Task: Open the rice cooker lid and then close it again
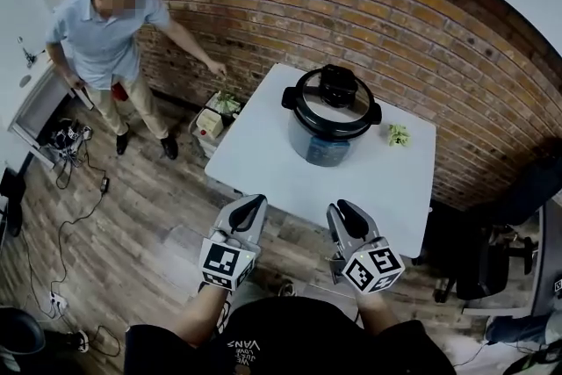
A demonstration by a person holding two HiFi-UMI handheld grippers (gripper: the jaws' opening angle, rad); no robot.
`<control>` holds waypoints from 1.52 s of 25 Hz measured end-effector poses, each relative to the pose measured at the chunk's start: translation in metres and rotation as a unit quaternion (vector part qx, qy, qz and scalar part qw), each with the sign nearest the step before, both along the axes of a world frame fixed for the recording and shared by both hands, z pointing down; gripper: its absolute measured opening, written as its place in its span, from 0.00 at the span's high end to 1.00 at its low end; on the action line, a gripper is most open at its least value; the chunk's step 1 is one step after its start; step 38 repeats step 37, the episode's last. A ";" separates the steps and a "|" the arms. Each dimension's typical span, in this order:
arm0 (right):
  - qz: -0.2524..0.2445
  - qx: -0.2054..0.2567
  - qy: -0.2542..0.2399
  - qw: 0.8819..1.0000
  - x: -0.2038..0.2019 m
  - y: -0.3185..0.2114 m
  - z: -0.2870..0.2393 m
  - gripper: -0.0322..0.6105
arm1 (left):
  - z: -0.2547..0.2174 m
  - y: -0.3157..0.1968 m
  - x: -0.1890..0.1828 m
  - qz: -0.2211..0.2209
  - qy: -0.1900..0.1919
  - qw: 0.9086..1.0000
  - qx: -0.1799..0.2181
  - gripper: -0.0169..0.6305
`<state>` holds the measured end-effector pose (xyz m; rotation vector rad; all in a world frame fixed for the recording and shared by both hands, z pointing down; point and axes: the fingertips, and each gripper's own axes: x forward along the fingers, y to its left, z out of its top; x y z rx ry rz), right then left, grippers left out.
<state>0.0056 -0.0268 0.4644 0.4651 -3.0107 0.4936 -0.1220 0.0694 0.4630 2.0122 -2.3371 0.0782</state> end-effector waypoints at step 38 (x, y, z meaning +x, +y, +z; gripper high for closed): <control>-0.002 0.023 0.015 1.000 -0.002 0.015 -0.001 0.94 | 0.000 0.034 0.012 -0.018 0.013 1.000 0.014 0.97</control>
